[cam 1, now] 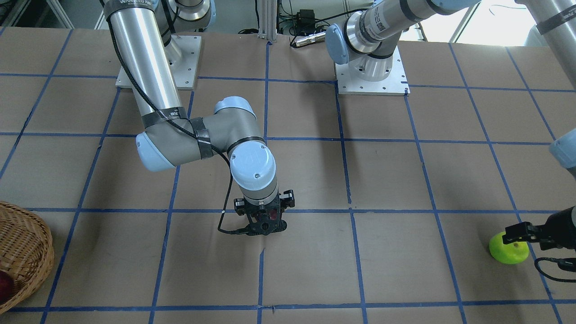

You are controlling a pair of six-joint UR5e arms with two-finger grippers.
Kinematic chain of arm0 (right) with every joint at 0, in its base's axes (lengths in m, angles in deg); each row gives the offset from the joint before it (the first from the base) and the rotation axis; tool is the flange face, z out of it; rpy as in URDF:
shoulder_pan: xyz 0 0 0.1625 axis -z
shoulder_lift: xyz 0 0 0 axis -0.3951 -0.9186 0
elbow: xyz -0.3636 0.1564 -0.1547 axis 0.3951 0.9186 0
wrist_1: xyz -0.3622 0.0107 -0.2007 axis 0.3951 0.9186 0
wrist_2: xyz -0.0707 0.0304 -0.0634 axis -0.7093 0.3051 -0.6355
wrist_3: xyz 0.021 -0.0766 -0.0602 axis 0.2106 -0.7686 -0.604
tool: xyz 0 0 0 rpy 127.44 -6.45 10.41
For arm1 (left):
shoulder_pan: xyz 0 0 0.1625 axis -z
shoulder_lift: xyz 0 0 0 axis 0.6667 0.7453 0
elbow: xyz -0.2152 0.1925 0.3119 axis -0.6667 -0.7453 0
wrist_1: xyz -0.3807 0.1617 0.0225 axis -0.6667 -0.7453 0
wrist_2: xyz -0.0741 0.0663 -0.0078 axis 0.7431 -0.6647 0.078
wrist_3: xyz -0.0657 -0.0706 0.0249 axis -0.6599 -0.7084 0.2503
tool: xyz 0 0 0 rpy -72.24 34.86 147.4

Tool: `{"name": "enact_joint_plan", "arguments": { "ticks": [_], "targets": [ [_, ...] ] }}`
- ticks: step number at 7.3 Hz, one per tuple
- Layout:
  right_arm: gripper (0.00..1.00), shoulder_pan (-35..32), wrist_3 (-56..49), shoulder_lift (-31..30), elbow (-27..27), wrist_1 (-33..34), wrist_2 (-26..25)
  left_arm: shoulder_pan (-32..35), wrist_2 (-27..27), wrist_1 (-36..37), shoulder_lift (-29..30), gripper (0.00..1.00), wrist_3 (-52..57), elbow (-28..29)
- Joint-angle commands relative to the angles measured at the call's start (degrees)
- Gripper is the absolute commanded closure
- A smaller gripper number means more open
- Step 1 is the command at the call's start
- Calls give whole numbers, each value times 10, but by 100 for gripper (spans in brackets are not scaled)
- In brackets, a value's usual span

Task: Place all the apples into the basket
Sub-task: 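Drop the dark apple into the basket while the left grasps the green apple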

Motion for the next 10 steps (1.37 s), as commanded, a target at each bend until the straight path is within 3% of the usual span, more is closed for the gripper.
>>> {"name": "enact_joint_plan", "arguments": {
  "ticks": [1, 2, 3, 4, 6, 7, 9, 10],
  "targets": [
    [100, 100, -36, -24, 98, -144, 0, -4, 0, 2, 18, 0, 16, -2],
    [100, 157, -90, -31, 160, -216, -6, -3, 0, 3, 32, 0, 15, 1],
    [100, 208, -153, -28, 202, -245, -57, -3, -1, 12, 47, 0, 15, 1],
    [100, 257, -244, -24, 204, -236, -94, -3, -1, 19, 62, 0, 16, 1],
    [100, 384, -380, -1, 206, -228, -97, 1, -12, 22, 65, 0, 12, 2],
    [100, 433, -455, 23, 207, -170, -99, 7, -16, 13, 49, 40, 9, 5],
    [100, 493, -557, 60, 219, -110, -101, 12, -16, -37, 19, 82, 5, 10],
    [94, 508, -585, 79, 214, -101, -101, 17, -15, -71, 0, 98, -9, 9]
  ]
}}
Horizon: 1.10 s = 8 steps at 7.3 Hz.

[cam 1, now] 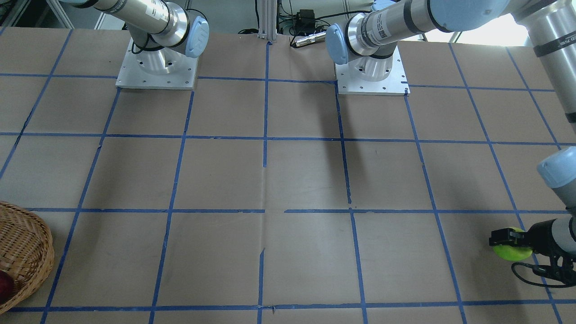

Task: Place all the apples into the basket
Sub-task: 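Drop the dark apple into the basket while the left grasps the green apple, then carry the green apple to the table center and open the left gripper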

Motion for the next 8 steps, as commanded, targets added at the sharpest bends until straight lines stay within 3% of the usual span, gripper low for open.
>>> {"name": "enact_joint_plan", "arguments": {
  "ticks": [1, 2, 5, 6, 8],
  "targets": [
    [16, 33, -50, 34, -3, 24, 3, 16, 25, -90, -48, 98, -65, -2],
    [0, 35, -50, 34, 2, 19, 1, 60, 49, -124, -73, 98, -125, -13],
    [0, 23, -42, -1, 5, 9, -9, 202, 124, -155, -122, 95, -347, -52],
    [0, 2, -33, -15, 5, -1, -12, 274, 127, -103, -130, 95, -444, -82],
    [0, -46, 23, -41, 4, -49, -11, 428, 124, 131, -107, 94, -666, -165]
  ]
}}
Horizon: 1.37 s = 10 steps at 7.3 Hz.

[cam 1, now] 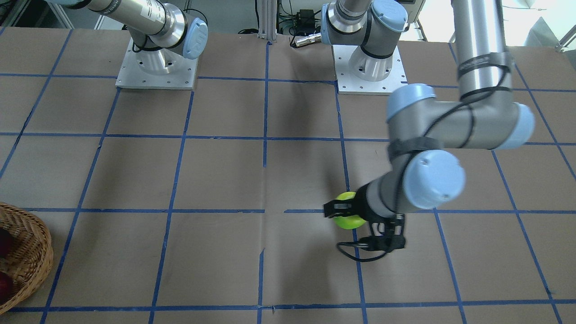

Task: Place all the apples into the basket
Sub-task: 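Carry the green apple to the table center and open the left gripper, then reach and grasp the green apple with the right gripper while the left withdraws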

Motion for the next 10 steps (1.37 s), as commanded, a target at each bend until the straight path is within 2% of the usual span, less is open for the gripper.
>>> {"name": "enact_joint_plan", "arguments": {
  "ticks": [1, 2, 3, 4, 5, 7, 8, 9, 10],
  "targets": [
    [0, -59, 65, -33, -1, -47, 0, 134, -7, 227, 27, 94, -164, -94],
    [0, -77, 74, -37, -2, -56, 0, 143, -12, 249, 33, 93, -167, -123],
    [0, -88, 104, -46, -2, -81, 7, 152, -19, 249, 22, 86, -167, -134],
    [0, -121, 124, -52, -3, -99, 7, 158, -58, 254, 26, 8, -169, -134],
    [0, -157, 174, -54, -5, -107, 7, 153, -60, 263, 21, 0, -169, -124],
    [0, -213, 283, -61, -12, -118, 61, 119, -57, 230, -24, 0, -156, -112],
    [0, -249, 329, -64, -30, -117, 64, 100, -57, 189, -56, 0, -149, -97],
    [0, -286, 376, -76, -62, -110, 65, 81, -58, 105, -99, 0, -125, -73],
    [0, -321, 423, -79, -87, -90, 75, 60, -60, 1, -137, 0, -54, -39]
  ]
}}
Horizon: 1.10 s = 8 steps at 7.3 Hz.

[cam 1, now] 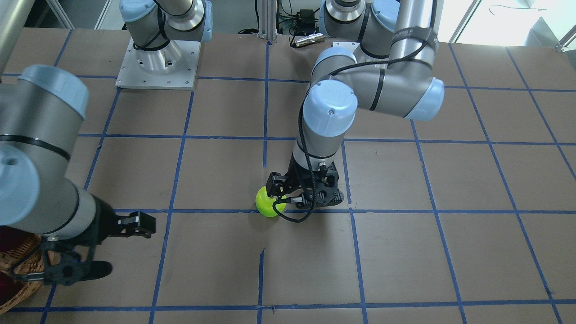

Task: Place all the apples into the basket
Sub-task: 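Reach and grasp the green apple with the right gripper while the left withdraws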

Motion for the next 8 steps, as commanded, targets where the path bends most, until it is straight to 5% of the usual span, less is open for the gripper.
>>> {"name": "enact_joint_plan", "arguments": {
  "ticks": [1, 4, 5, 8],
  "targets": [
    [0, -90, 110, -3, -45, 64, 11, -37, -7, -169, -81, 0, 70, 59],
    [0, -223, 281, 15, -88, 130, 7, -47, -17, -208, -173, 0, 118, 25],
    [0, -229, 281, 23, -116, 171, 8, -61, -63, -208, -175, 0, 174, 11],
    [0, -235, 285, 34, -186, 266, 8, -86, -24, -267, -200, 0, 180, 9]
  ]
}}
